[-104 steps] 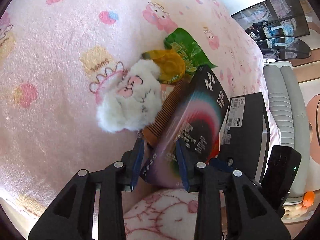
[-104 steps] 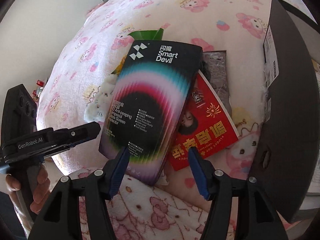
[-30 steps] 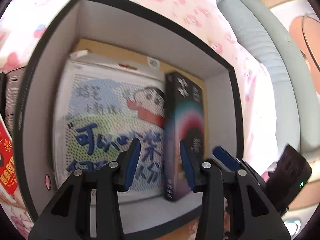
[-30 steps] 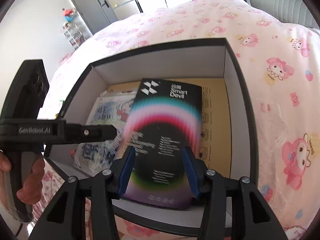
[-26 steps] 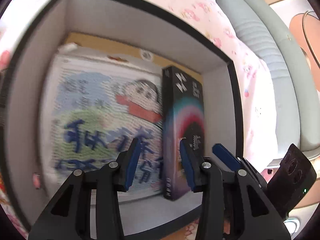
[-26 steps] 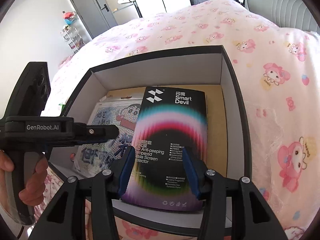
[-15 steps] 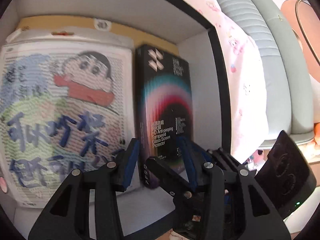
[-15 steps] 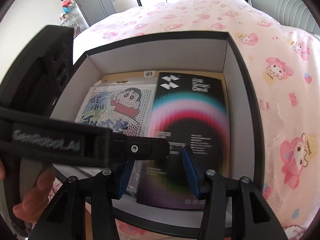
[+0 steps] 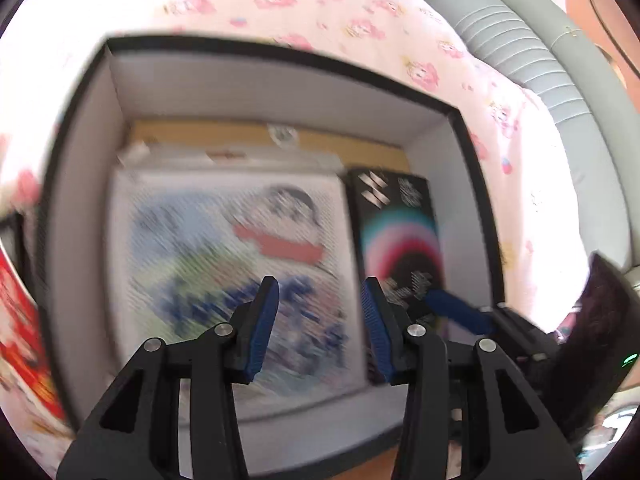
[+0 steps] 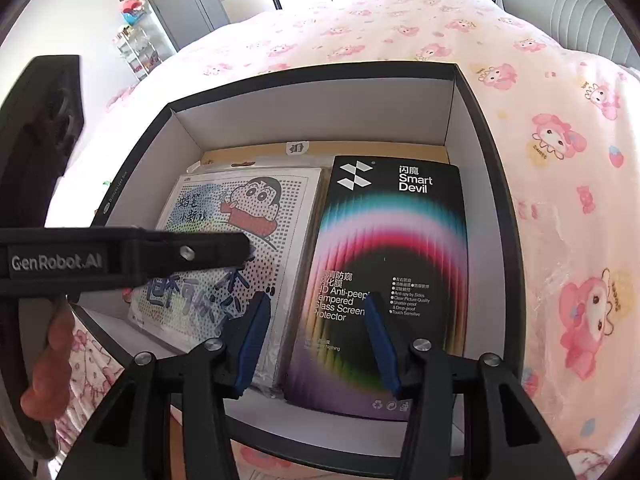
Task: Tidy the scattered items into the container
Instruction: 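Open the left gripper and withdraw it from the box, then move the left gripper to the red snack box on the bedspread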
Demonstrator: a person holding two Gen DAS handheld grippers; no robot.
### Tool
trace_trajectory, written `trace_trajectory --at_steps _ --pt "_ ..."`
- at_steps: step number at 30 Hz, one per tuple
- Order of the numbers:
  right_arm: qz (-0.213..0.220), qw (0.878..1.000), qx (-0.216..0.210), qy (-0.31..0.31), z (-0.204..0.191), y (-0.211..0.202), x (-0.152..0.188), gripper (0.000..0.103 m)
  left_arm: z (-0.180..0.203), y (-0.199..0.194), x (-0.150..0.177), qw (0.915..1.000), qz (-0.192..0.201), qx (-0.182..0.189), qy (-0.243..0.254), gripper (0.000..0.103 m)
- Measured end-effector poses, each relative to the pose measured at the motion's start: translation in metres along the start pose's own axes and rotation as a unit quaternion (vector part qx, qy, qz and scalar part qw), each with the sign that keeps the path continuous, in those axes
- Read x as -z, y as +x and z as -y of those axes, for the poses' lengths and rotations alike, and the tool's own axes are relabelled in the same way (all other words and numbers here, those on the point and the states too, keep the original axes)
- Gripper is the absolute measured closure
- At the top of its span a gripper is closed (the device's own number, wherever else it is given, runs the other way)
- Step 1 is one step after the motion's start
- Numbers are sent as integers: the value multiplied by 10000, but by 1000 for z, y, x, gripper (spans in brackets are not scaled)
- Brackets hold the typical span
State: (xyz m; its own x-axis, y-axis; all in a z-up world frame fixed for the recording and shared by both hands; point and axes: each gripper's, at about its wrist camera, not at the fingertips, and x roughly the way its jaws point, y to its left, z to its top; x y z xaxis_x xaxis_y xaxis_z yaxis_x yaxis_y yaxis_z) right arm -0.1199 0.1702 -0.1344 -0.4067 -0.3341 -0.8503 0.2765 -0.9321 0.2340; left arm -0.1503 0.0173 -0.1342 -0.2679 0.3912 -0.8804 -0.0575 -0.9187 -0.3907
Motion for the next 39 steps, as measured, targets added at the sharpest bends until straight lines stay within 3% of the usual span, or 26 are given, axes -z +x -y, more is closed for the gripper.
trace_trajectory --at_steps 2,4,5,9,14,17,20,28,33,39 --pt "27 9998 -173 9 -1 -8 -20 58 -6 1 -16 9994 26 -336 -2 60" --pt "58 10000 -80 -10 -1 -15 -46 56 4 14 -44 9985 49 -547 -28 60" --pt "79 10000 -28 2 0 -16 -57 53 -13 11 -57 9982 56 -599 -63 60" --pt "-165 9988 459 39 3 13 -92 51 -18 25 -90 9983 83 -564 -153 60" --pt "-419 9980 433 208 14 37 -94 51 -20 51 -110 9977 -252 -587 -214 60" --pt "-714 9964 260 369 15 50 -84 51 -22 48 -101 9994 -233 -25 -267 60" --pt "-758 9961 192 406 16 47 -73 51 -19 37 -93 9997 -112 -23 -220 60" --pt "179 9960 794 358 5 -29 -54 51 31 -27 -52 9965 581 -257 544 57" --pt "642 9935 804 493 -9 -80 -30 50 45 -78 -12 9921 1012 -81 742 48" --pt "848 9936 675 321 -40 -111 -6 50 46 -118 26 9887 1189 20 912 48"
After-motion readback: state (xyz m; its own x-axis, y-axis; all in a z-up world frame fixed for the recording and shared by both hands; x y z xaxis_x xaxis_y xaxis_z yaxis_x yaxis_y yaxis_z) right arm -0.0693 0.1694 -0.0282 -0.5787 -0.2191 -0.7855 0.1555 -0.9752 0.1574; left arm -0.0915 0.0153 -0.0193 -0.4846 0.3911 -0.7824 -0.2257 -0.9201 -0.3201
